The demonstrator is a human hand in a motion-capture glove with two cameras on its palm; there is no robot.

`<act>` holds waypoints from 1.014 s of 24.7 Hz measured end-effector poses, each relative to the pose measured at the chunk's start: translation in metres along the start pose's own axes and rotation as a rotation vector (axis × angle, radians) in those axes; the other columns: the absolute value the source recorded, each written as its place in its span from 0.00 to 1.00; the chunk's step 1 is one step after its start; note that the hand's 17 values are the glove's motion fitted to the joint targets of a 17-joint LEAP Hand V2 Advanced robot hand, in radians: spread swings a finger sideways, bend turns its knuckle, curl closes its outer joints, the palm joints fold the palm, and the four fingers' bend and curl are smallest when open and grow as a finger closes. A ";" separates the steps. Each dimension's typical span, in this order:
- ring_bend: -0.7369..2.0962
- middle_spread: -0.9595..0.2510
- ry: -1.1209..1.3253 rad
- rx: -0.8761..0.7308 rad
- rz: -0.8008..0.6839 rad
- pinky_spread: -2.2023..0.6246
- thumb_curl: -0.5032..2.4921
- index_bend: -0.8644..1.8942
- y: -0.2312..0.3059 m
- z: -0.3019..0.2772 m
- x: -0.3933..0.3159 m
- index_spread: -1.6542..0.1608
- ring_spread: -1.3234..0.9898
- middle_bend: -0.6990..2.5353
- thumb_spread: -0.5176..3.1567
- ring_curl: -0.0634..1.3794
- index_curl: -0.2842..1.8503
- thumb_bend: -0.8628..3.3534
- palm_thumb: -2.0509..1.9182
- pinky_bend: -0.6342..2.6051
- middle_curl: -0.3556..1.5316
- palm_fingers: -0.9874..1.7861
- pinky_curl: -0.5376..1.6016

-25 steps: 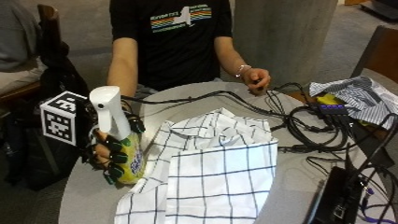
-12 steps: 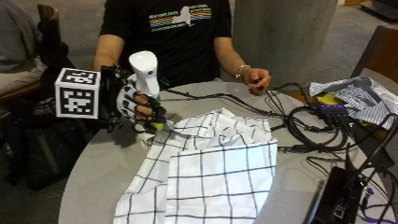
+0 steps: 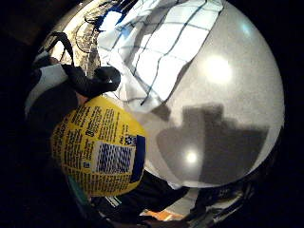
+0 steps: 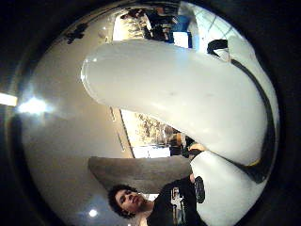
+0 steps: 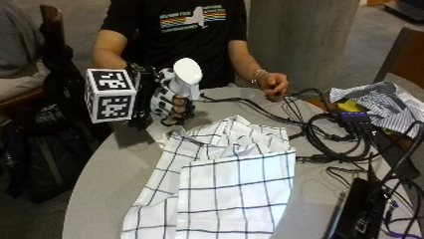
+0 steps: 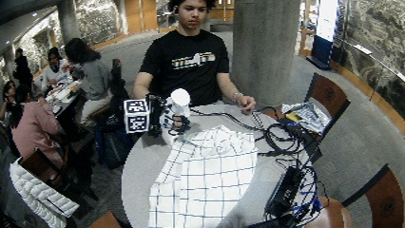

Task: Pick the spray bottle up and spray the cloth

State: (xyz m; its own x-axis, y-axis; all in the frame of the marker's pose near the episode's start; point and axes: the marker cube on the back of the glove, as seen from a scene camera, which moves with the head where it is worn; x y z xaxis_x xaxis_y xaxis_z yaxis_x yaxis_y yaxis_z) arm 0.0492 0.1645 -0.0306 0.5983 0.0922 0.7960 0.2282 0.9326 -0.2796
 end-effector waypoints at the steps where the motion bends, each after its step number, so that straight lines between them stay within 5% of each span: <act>1: 0.42 0.77 0.011 -0.006 0.012 0.87 0.36 0.38 0.002 0.002 0.001 0.82 0.57 0.32 0.30 0.31 0.33 0.20 0.75 0.28 0.43 0.77 0.40; 25: 0.43 0.77 0.052 -0.068 0.143 0.82 0.37 0.37 0.006 0.013 0.005 0.83 0.57 0.33 0.32 0.31 0.35 0.20 0.74 0.29 0.45 0.79 0.42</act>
State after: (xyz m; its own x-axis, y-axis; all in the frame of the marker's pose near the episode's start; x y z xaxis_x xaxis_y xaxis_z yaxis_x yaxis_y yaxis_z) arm 0.0436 0.1755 -0.0211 0.6666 0.2025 0.7174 0.1883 0.8855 -0.4249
